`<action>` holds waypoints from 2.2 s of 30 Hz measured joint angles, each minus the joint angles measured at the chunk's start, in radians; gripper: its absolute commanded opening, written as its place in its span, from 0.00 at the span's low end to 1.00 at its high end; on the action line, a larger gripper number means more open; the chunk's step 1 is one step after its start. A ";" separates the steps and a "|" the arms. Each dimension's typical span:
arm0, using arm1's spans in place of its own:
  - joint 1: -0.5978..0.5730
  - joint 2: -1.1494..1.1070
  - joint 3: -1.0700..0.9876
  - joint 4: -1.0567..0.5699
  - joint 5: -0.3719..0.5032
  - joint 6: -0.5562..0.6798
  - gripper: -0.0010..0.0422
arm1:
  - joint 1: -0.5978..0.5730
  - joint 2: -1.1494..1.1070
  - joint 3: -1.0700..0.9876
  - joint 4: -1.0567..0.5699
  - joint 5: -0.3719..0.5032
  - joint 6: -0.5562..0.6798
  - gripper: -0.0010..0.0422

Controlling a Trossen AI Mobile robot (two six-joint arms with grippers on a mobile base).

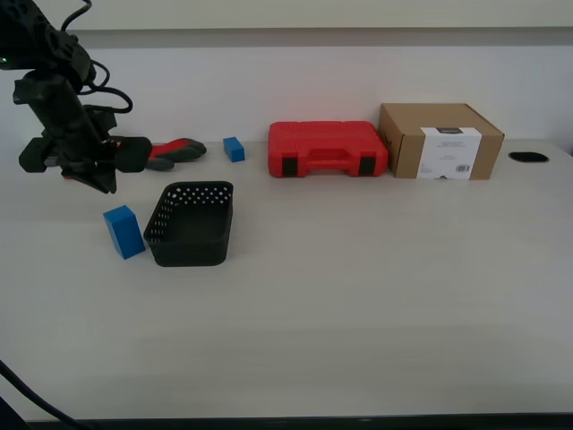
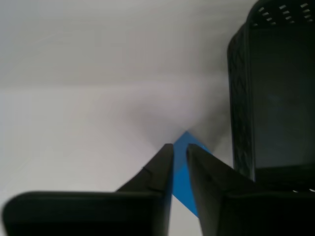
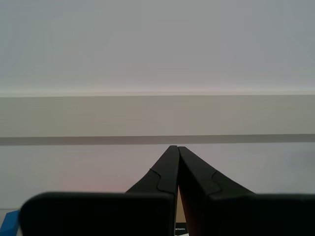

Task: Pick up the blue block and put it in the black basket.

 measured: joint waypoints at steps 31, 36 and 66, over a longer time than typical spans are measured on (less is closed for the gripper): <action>0.001 0.000 0.000 -0.015 0.000 0.000 0.02 | -0.221 -0.182 0.085 -0.099 0.018 0.003 0.02; 0.000 0.000 0.000 -0.019 0.000 0.000 0.02 | -0.323 0.098 0.080 0.015 0.017 -0.011 0.02; 0.001 0.000 0.000 -0.026 0.000 0.000 0.02 | -0.360 -0.109 0.167 -0.050 0.010 0.006 0.01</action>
